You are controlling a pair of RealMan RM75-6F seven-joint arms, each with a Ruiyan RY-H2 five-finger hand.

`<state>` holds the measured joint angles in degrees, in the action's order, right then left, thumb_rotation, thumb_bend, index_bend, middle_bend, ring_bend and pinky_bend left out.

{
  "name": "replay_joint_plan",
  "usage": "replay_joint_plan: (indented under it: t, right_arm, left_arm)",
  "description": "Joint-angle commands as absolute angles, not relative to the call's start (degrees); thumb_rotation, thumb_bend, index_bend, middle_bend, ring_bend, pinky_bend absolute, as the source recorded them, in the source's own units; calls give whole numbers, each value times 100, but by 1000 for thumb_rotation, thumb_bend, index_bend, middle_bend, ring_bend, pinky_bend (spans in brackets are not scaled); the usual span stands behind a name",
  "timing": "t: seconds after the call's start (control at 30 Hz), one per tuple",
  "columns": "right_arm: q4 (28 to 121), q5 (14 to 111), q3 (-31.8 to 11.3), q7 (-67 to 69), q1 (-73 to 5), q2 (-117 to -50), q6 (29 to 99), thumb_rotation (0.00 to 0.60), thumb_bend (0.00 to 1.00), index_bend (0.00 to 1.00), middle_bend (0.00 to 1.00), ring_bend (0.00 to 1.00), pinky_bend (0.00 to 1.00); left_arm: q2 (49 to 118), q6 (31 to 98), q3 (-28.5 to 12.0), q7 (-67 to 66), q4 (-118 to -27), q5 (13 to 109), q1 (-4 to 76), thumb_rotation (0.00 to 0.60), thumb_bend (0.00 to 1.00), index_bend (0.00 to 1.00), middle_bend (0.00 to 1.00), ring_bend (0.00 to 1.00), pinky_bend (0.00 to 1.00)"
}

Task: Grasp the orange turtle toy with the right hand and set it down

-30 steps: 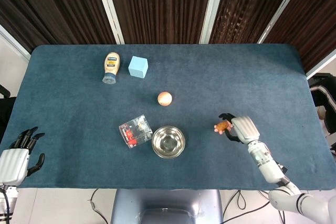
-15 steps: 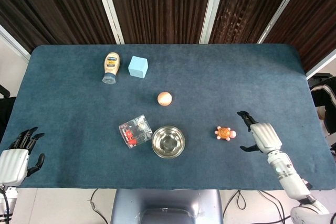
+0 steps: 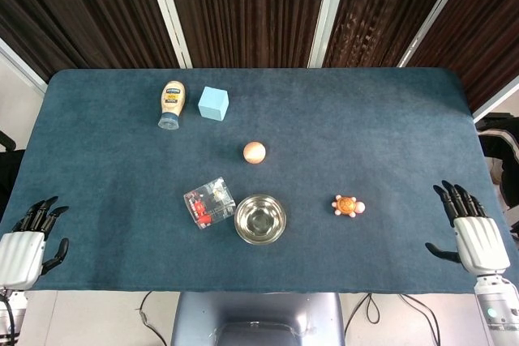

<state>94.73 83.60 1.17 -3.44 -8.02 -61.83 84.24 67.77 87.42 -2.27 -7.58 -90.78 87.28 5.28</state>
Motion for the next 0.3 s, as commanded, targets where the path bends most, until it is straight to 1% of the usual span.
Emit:
replay_joint_plan:
  t: [0.03, 0.2, 0.3]
  right_arm:
    - [9419, 8595, 198, -366, -718, -6184, 8504, 600, 29, 87, 106, 17, 238]
    - [9366, 8616, 143, -386, -706, -6250, 8460, 600, 28, 13, 88, 3, 238]
    - [9347, 8628, 111, -380, -684, -6280, 8478, 600, 29, 6, 83, 0, 238]
  left_arm:
    - [6759, 8756, -237, -736, -9100, 8706, 514, 600, 427, 210, 105, 111, 351]
    - [6744, 8773, -242, -680, -9081, 8711, 502, 600, 428, 211, 105, 112, 351]
    - [6748, 8768, -239, -670, -9066, 8717, 503, 600, 427, 210, 105, 112, 351]
